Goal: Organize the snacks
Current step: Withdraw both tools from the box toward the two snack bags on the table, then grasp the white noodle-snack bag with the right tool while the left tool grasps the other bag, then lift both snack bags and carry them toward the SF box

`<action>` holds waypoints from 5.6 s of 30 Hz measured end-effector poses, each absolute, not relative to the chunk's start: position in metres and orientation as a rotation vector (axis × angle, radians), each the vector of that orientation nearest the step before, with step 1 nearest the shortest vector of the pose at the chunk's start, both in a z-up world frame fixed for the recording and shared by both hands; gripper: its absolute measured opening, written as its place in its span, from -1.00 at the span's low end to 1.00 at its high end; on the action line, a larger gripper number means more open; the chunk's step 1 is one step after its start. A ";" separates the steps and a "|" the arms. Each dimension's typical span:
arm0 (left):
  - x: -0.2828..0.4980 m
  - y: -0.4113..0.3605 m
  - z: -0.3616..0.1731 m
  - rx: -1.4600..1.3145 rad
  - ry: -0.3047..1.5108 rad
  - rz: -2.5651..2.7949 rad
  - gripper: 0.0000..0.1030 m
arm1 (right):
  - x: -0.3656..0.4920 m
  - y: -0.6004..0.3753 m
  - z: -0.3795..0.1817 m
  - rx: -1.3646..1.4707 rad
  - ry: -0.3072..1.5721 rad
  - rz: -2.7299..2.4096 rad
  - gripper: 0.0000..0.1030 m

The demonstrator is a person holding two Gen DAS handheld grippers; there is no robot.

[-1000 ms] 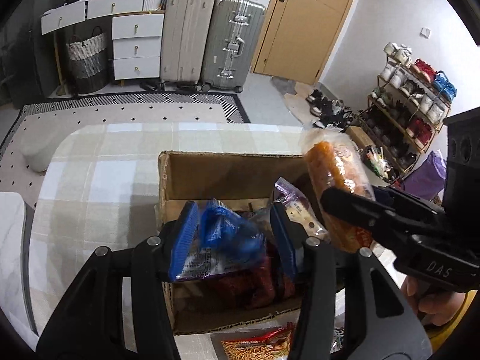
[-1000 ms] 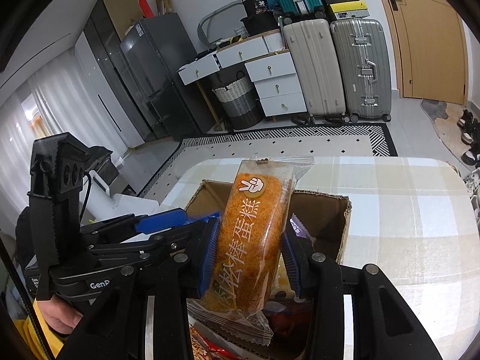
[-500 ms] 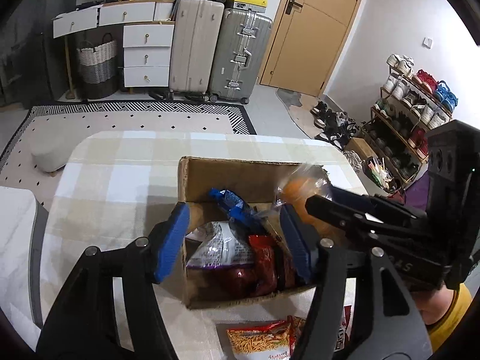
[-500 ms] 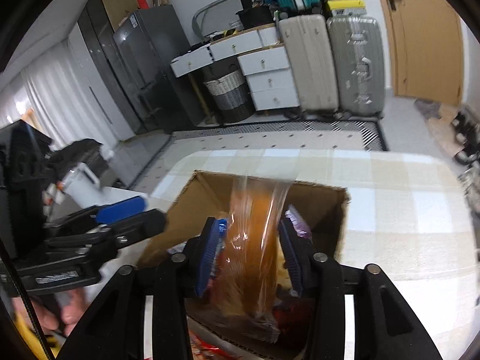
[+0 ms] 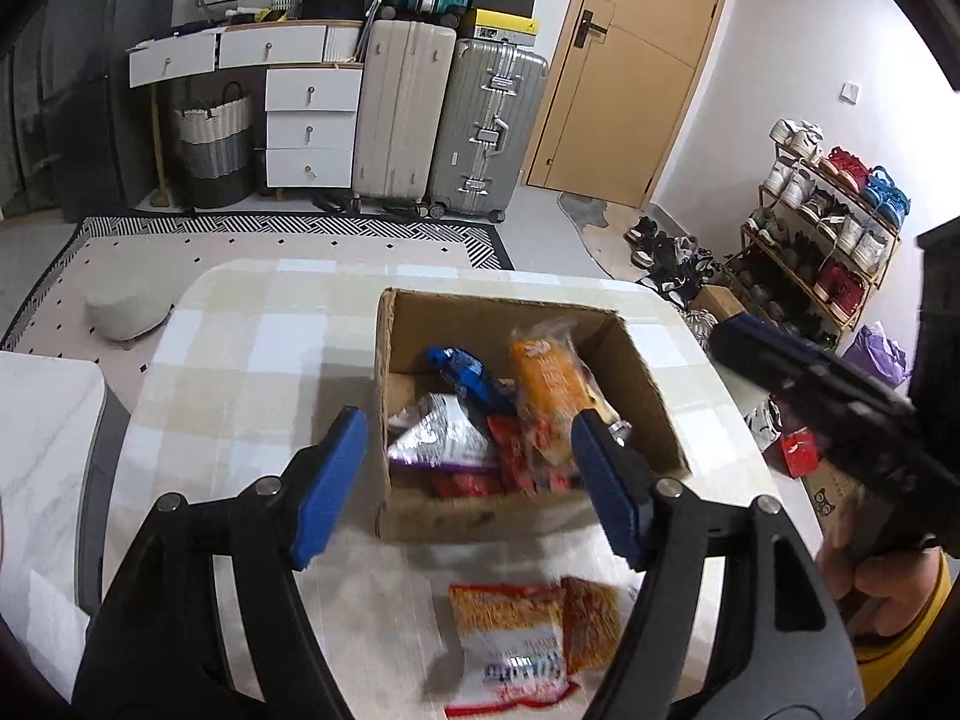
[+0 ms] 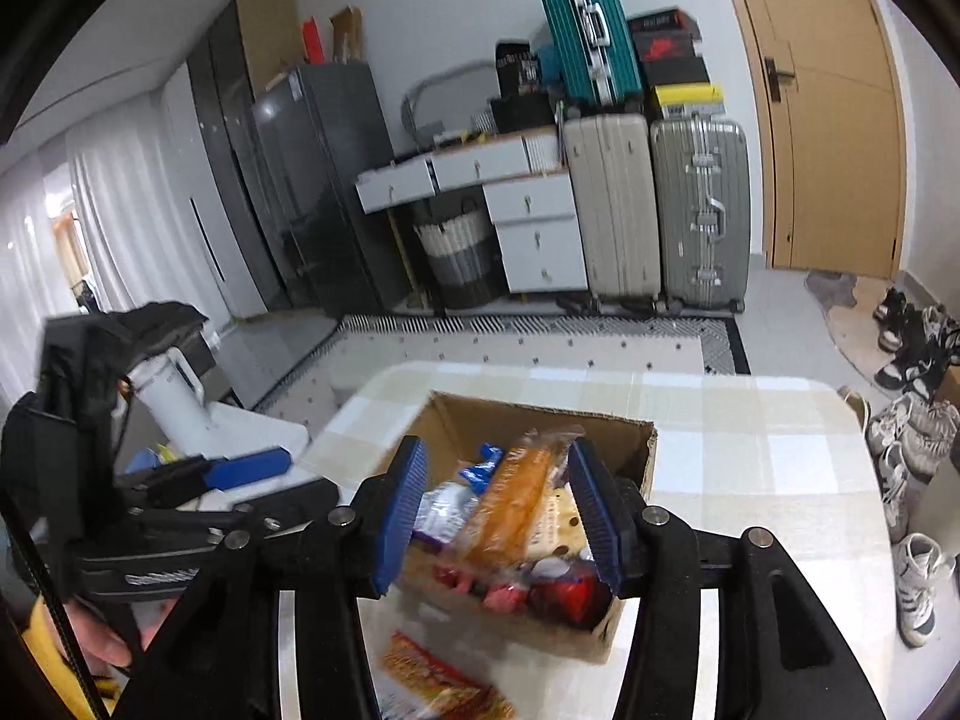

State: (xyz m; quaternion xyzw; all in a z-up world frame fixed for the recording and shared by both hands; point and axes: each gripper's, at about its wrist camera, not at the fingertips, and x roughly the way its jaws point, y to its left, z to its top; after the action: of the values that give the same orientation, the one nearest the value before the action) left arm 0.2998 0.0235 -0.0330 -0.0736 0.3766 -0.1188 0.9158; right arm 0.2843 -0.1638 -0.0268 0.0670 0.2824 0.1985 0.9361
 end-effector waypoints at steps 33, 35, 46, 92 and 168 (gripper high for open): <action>-0.023 0.034 0.042 -0.079 0.463 -0.129 0.99 | -0.029 -0.171 0.015 0.126 0.191 0.393 0.99; -0.031 0.037 0.029 -0.078 0.487 -0.126 0.99 | -0.033 -0.174 0.009 0.134 0.192 0.403 0.99; 0.008 0.034 -0.039 -0.095 0.625 -0.136 0.99 | -0.015 -0.180 -0.036 0.144 0.278 0.406 0.99; 0.210 0.009 -0.181 -0.085 0.912 -0.141 0.99 | 0.191 -0.202 -0.201 0.378 0.842 0.353 0.24; -0.043 0.039 0.010 -0.139 0.583 -0.351 -0.05 | -0.012 -0.195 -0.039 0.301 0.384 0.487 0.24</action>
State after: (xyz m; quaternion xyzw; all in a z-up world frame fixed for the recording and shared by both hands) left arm -0.0434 0.0393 0.0104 -0.0682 0.2857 -0.1719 0.9403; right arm -0.0118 -0.1954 -0.0391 0.1477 0.1884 0.2387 0.9411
